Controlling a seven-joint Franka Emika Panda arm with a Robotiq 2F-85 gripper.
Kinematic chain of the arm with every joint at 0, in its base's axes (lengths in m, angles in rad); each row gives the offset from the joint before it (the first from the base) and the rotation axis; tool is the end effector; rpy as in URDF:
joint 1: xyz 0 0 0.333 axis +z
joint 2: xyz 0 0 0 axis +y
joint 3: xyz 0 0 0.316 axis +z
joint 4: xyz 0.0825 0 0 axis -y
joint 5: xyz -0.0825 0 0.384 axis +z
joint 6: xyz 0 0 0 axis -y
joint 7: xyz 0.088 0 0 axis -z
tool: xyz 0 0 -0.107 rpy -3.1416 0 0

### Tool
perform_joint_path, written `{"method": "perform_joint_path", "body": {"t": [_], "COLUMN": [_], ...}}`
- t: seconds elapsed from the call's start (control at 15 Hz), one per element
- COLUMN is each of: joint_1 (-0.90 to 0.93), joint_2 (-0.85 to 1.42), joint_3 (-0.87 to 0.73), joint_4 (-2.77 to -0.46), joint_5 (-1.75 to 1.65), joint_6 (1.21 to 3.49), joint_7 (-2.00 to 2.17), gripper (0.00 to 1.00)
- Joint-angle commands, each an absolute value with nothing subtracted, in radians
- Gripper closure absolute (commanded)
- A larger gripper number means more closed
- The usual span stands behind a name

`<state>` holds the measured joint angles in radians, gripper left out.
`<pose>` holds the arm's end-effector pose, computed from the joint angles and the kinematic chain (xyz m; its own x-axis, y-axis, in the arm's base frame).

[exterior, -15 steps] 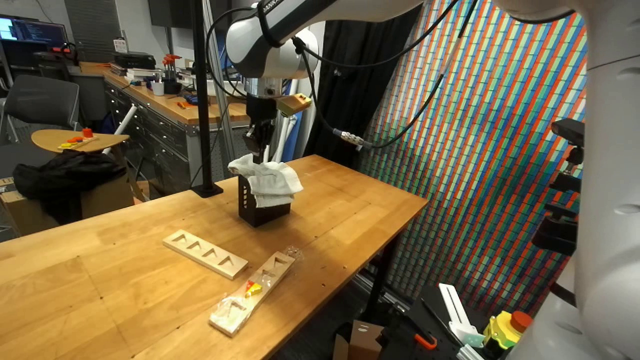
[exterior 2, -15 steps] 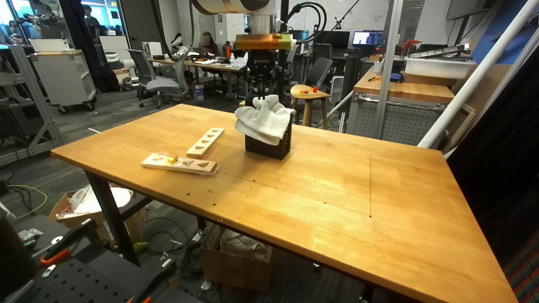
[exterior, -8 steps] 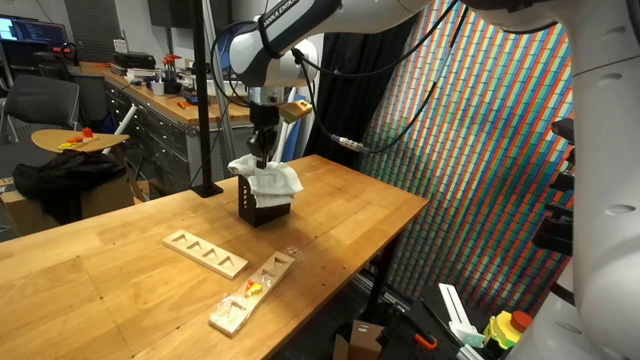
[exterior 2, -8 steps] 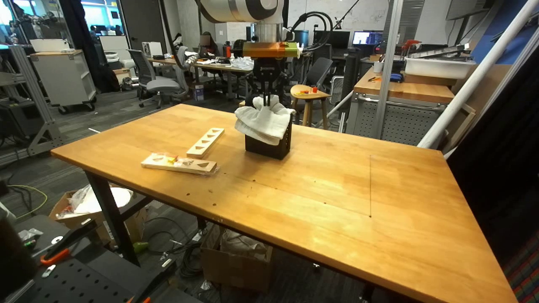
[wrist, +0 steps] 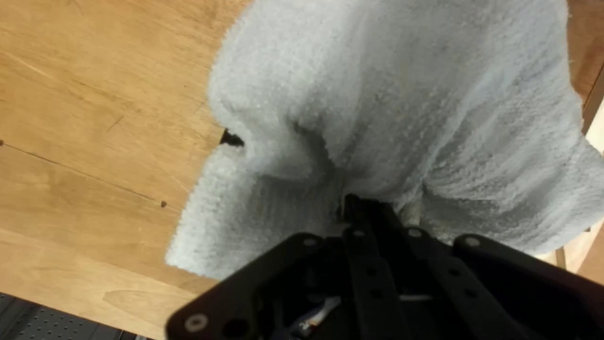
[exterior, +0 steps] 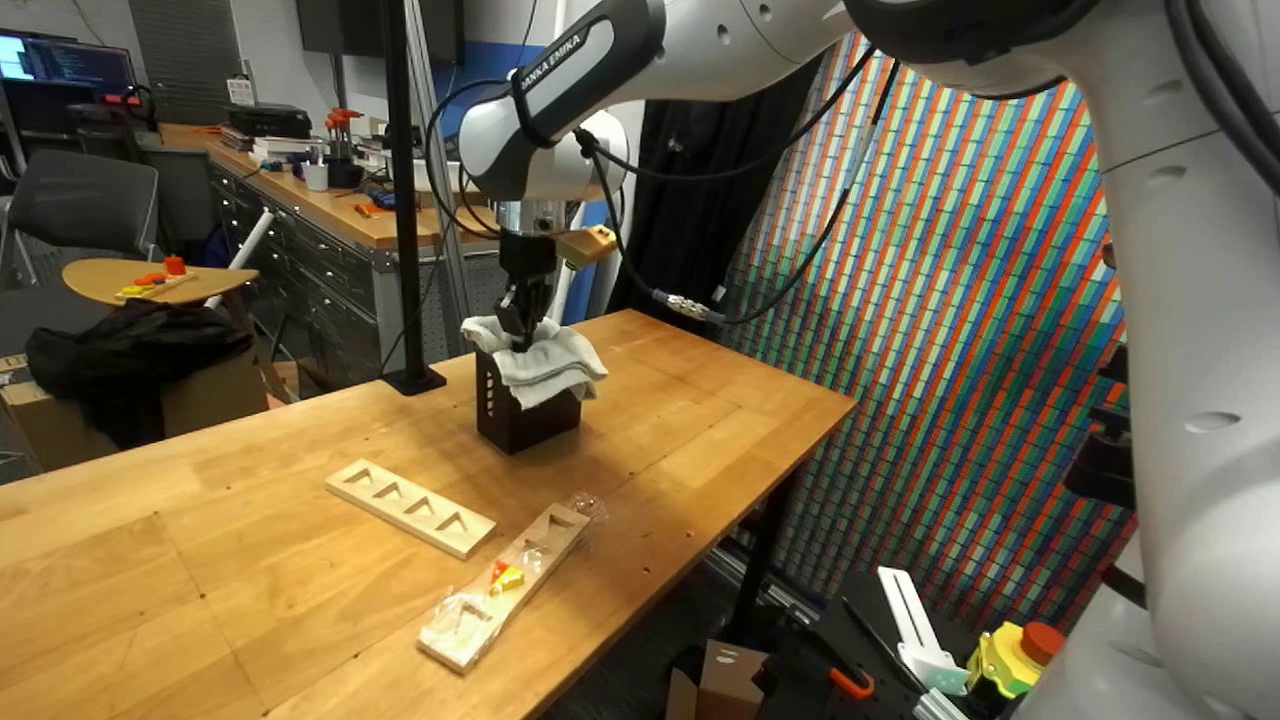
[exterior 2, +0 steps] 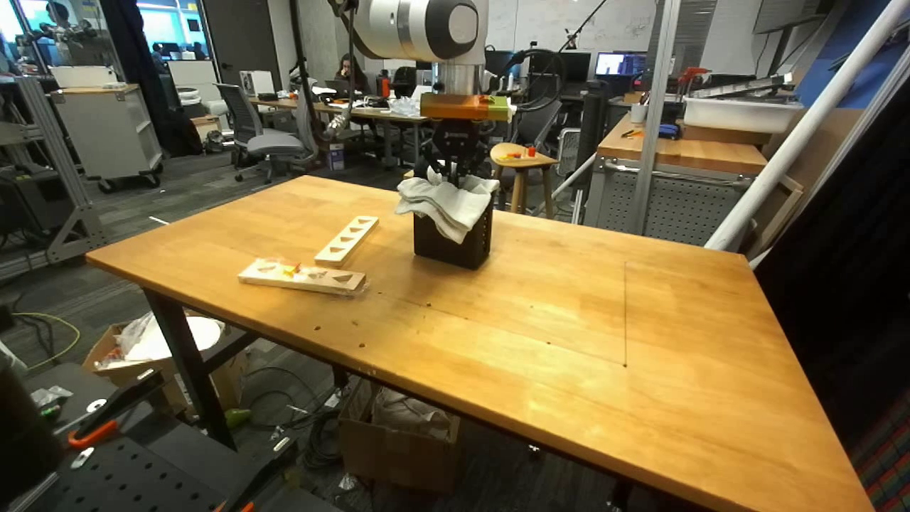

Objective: Put the white towel in the black box

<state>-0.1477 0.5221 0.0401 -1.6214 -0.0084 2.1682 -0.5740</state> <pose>0.6828 -0.0776 0.3224 0.8932 0.4487 0.0281 0.4488 -0.8936 0.0028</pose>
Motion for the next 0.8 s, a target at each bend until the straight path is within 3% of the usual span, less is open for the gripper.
{"method": "perform_joint_path", "body": {"t": [0.0,0.73], "joint_1": [-0.169,-0.196], "joint_2": [0.572,0.647], "joint_3": [0.065,0.086], "joint_4": [-1.573,-1.511], "joint_5": [0.033,0.094], "joint_6": [2.152,2.130], "joint_7": [-0.612,-0.662], "gripper": [0.87,0.89]}}
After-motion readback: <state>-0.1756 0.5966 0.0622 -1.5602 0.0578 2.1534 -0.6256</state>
